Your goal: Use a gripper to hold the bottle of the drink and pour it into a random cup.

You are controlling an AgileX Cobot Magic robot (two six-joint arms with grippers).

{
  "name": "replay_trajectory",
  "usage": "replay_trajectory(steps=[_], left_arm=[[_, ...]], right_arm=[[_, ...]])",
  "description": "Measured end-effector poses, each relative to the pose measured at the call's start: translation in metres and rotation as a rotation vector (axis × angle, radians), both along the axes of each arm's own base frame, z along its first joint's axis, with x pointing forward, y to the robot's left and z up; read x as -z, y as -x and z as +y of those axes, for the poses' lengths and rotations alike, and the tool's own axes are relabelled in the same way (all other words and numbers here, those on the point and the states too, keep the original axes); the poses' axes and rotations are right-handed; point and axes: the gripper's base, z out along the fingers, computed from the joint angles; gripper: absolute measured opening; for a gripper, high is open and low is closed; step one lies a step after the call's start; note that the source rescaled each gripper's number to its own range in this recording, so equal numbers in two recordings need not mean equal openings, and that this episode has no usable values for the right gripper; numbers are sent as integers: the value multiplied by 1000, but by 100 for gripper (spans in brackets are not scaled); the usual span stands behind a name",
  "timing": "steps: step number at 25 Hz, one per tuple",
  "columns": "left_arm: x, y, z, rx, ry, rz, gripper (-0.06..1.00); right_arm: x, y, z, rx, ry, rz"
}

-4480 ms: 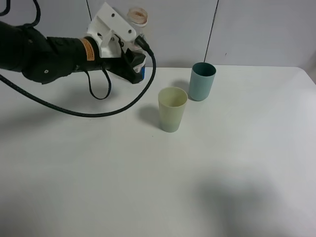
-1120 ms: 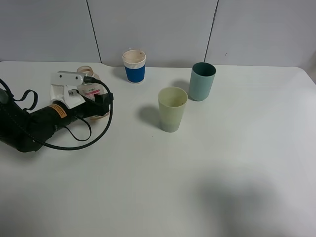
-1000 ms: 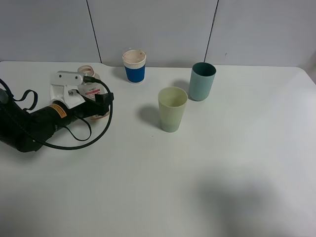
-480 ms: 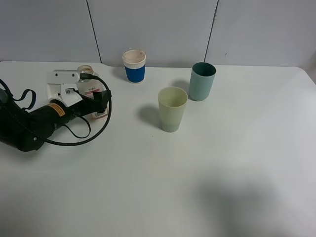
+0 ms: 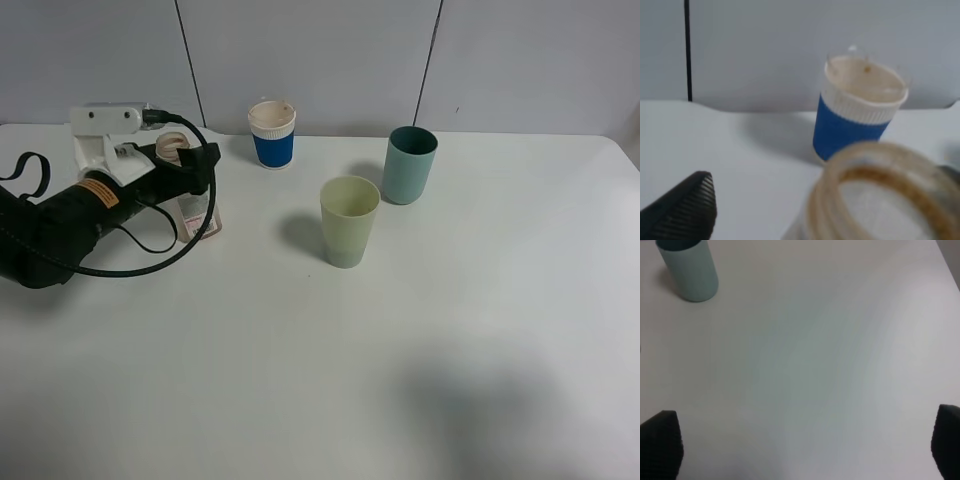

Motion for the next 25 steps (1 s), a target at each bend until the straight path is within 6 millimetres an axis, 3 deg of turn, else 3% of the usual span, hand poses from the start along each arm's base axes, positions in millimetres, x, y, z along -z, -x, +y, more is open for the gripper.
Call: replay_trajectory(steps=[12, 25], left_arm=[[-38, 16, 7, -31, 36, -96, 90], [-112, 38, 14, -35, 29, -296, 90]], right_arm=[[0, 0, 0, 0, 0, 0], [0, 0, 0, 0, 0, 0]])
